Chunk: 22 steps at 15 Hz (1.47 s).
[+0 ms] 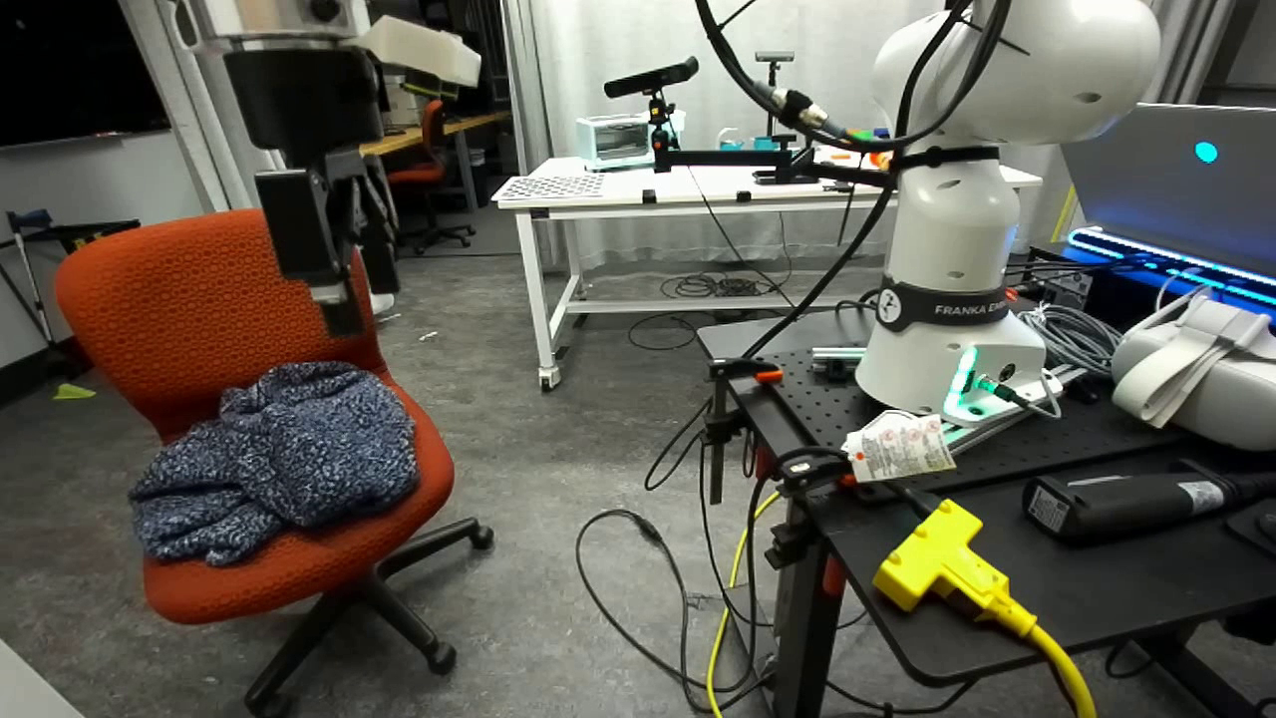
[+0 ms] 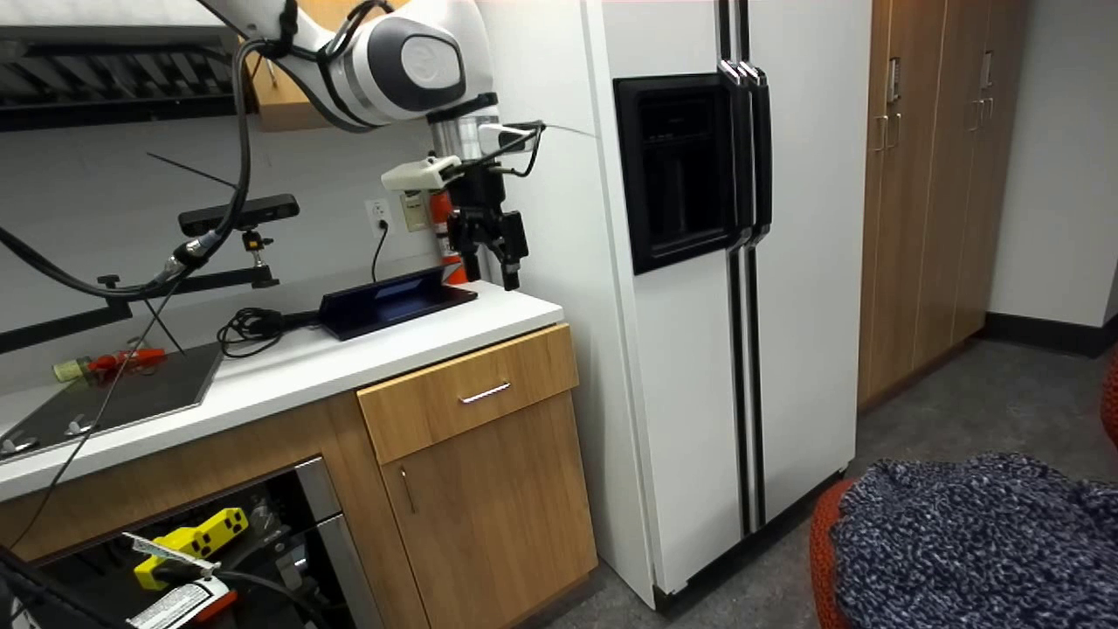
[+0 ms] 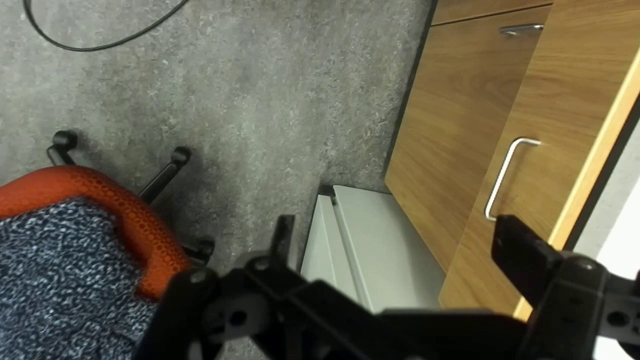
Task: Open the drawer on the far right
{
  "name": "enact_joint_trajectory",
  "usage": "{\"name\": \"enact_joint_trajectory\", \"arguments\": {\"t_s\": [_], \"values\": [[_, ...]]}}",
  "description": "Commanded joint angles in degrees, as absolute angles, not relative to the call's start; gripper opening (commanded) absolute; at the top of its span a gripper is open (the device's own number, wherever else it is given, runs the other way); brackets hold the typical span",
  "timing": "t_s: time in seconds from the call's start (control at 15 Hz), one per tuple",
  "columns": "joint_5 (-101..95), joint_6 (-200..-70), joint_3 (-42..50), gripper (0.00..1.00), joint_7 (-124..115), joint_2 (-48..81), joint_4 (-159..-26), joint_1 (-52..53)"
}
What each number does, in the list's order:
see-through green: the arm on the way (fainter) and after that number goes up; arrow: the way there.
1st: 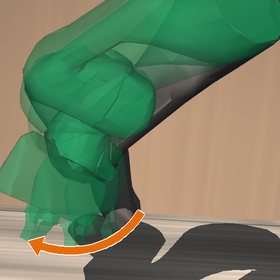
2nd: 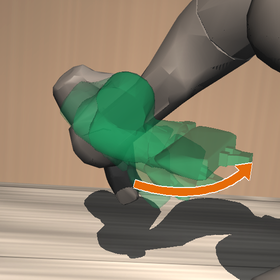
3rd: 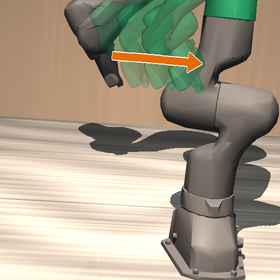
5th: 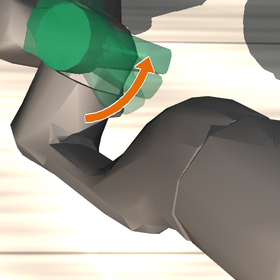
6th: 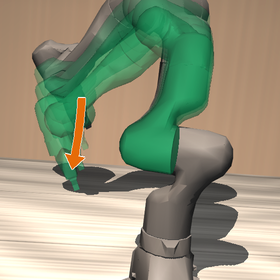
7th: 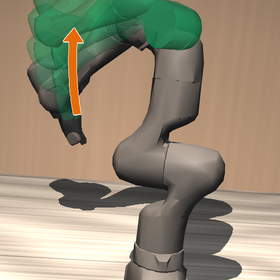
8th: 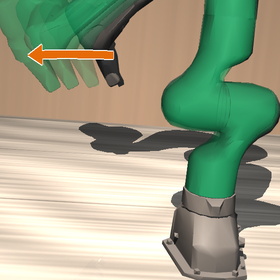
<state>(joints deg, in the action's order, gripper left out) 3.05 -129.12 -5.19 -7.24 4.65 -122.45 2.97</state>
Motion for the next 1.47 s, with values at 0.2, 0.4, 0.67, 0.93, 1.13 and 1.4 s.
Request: {"name": "enact_joint_trajectory", "arguments": {"t_s": [0.2, 0.4, 0.67, 0.93, 1.13, 1.4], "values": [[6.6, -131.5, -5.6, 1.0, -6.4, 6.6, -123.6, 4.4], [6.6, -131.5, -5.3, 1.0, -6.4, 6.5, -123.5, 4.3], [8.7, -132.2, -5.9, 1.0, -3.9, 8.8, -122.9, 4.4], [18.3, -132.6, -8.3, 1.0, 2.6, 13.6, -121.8, 3.8], [25.4, -130.9, -10.2, 1.0, 9.5, 17.6, -119.1, 2.9], [24.5, -131.4, -9.8, 1.0, 8.9, 17.6, -119.9, 3.7]]}}
